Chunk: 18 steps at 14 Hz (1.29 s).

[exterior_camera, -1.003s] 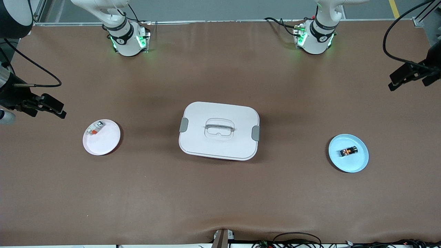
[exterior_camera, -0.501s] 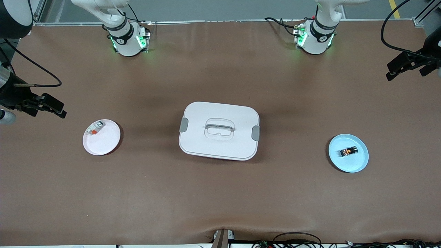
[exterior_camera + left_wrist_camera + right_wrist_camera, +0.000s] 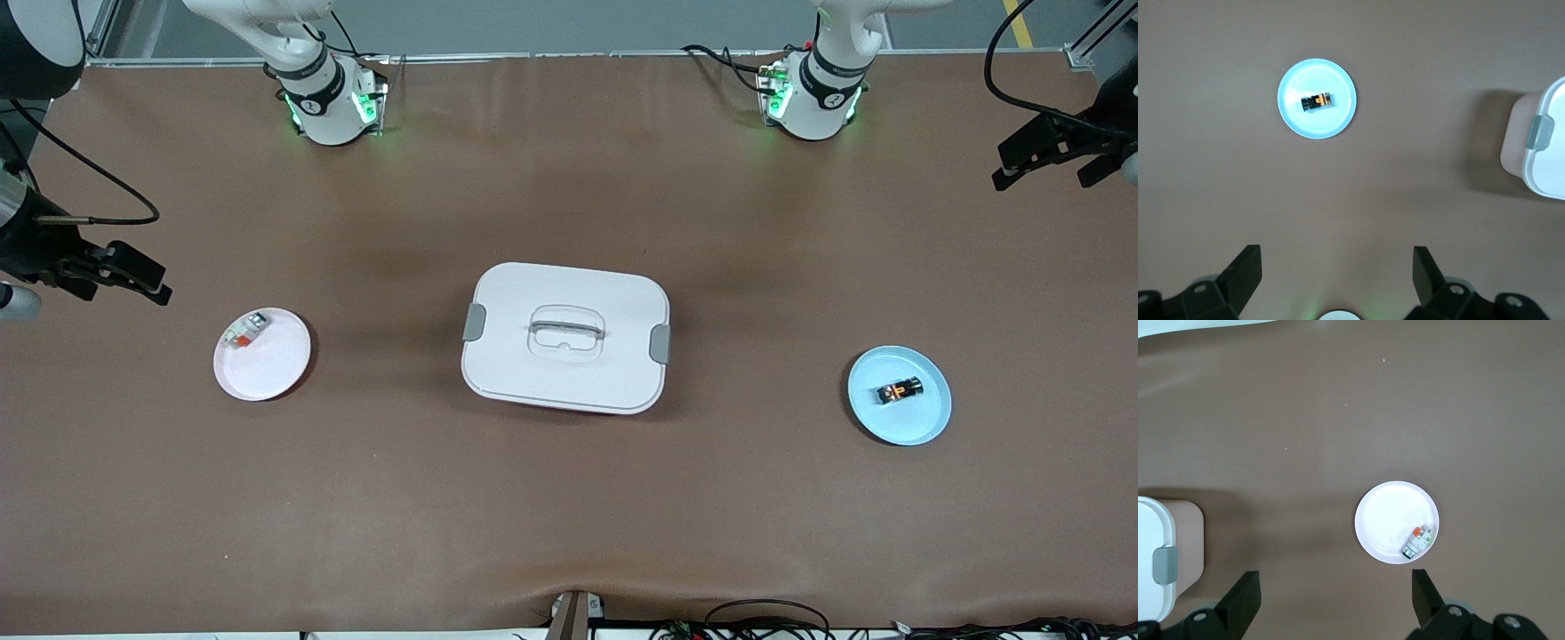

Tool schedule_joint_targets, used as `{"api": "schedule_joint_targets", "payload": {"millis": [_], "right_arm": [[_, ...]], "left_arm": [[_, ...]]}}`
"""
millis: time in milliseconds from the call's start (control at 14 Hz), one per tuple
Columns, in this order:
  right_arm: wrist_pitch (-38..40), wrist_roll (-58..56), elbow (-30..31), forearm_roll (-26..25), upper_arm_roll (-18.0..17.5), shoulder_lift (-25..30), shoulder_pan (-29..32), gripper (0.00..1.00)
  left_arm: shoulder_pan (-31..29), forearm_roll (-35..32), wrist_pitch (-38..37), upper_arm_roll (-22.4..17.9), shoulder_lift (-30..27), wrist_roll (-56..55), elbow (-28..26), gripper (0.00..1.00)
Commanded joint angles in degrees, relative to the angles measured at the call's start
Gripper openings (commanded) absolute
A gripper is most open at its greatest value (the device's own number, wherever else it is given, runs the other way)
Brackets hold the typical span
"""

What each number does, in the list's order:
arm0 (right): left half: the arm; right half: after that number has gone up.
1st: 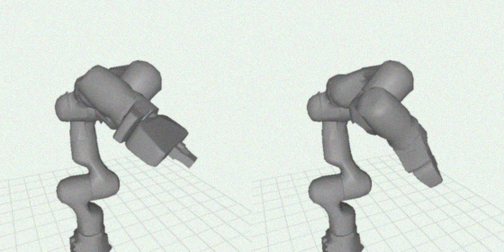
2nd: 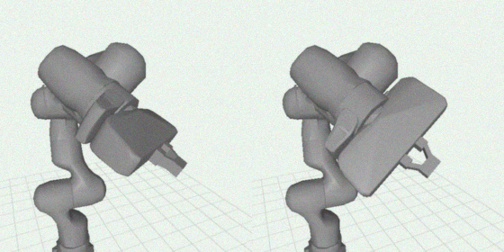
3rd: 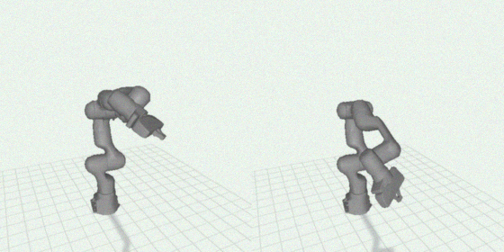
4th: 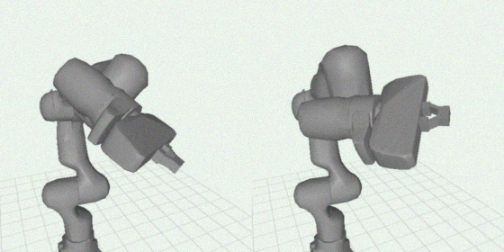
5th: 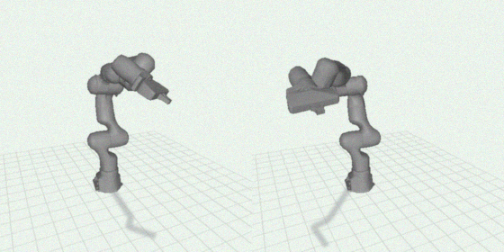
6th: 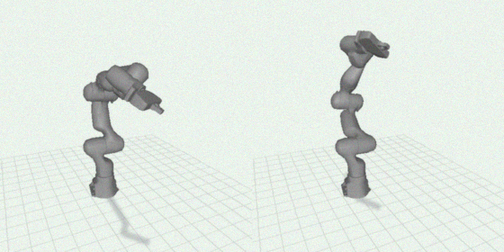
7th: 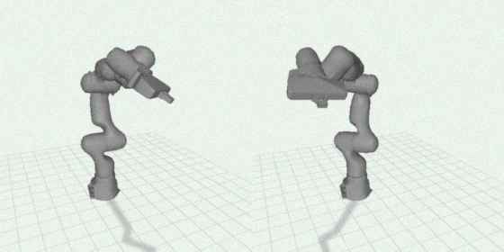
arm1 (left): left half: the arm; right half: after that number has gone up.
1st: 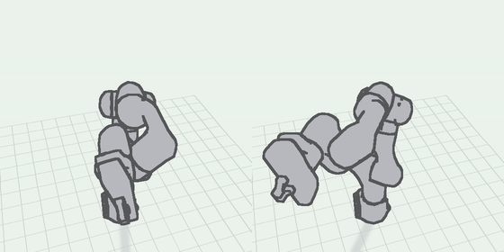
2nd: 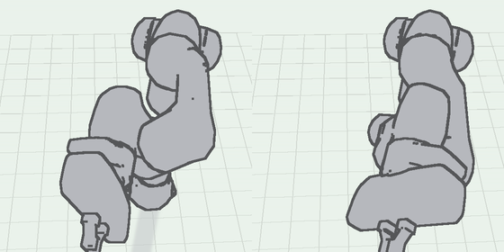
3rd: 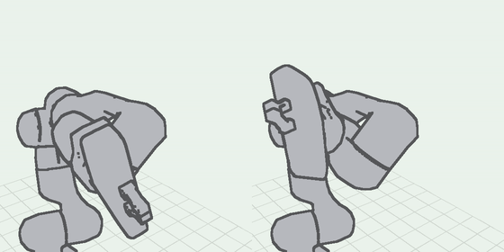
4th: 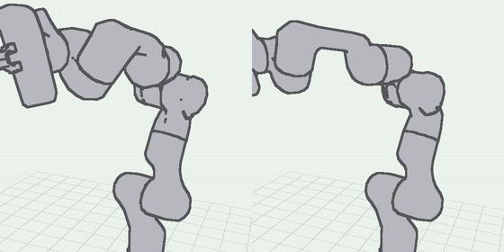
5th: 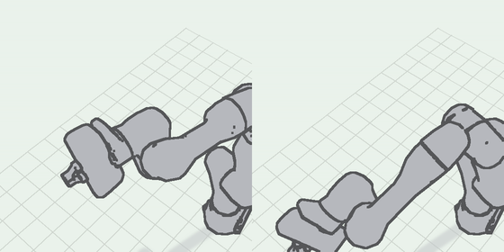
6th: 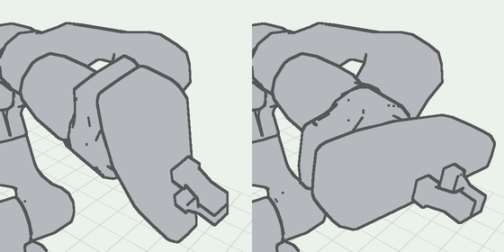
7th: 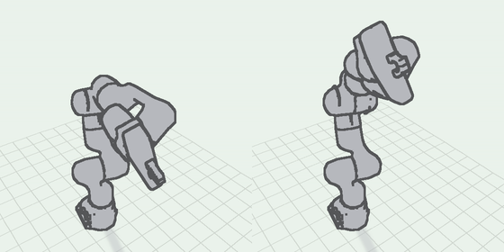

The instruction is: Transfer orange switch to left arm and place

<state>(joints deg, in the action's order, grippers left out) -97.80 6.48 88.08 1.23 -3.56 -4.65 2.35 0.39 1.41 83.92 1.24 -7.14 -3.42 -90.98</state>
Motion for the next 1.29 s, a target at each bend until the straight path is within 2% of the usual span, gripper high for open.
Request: {"api": "schedule_joint_targets", "payload": {"millis": [0, 430, 1218], "right_arm": [[0.9, 0.8, -0.9, -0.3, -0.1, -0.1, 0.1, 1.00], [0.9, 0.7, -0.9, -0.3, -0.1, -0.1, 0.2, 1.00], [3.1, 0.7, -0.9, -0.4, 0.0, -0.1, 0.4, 1.00]], "left_arm": [[0.2, 1.2, 0.1, 1.1, -2.4, 1.0, -2.8, 1.00], [0.4, 0.9, 0.5, 3.6, -1.8, 0.9, -3.2, 1.00], [0.4, 0.3, 0.5, 3.5, 2.2, -0.8, 0.6, 1.00]]}}
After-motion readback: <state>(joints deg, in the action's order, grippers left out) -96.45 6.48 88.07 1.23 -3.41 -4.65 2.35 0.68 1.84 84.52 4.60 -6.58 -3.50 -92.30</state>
